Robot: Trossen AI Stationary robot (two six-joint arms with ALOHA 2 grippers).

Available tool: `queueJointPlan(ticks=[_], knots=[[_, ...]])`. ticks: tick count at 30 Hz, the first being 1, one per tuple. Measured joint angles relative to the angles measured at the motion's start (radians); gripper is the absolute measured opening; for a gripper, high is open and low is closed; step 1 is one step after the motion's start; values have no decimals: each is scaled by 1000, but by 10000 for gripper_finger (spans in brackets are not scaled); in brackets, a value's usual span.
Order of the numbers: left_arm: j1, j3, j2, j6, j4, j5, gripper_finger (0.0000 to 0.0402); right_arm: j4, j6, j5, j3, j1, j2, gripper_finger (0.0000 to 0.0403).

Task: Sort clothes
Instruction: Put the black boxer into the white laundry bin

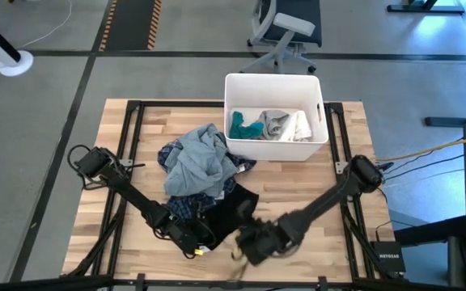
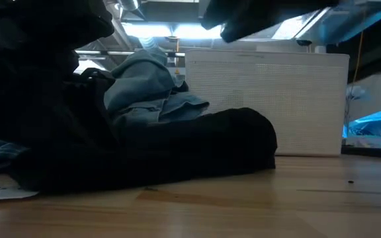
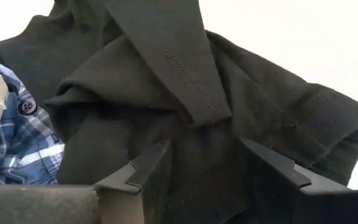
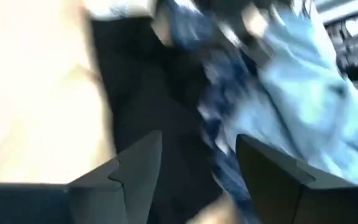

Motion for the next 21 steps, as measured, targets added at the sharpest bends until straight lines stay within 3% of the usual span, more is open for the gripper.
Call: queueJointPlan(ticks=[5, 14, 21], knots=[[0, 0, 0, -2, 2, 0, 175, 146, -9, 31, -27, 48, 89, 225], [0, 0, 0, -4, 3, 0, 175, 142, 18, 50, -30, 6, 203, 225], [1, 0, 0, -4, 3, 0, 175, -135, 98, 225, 2, -62, 182, 225]])
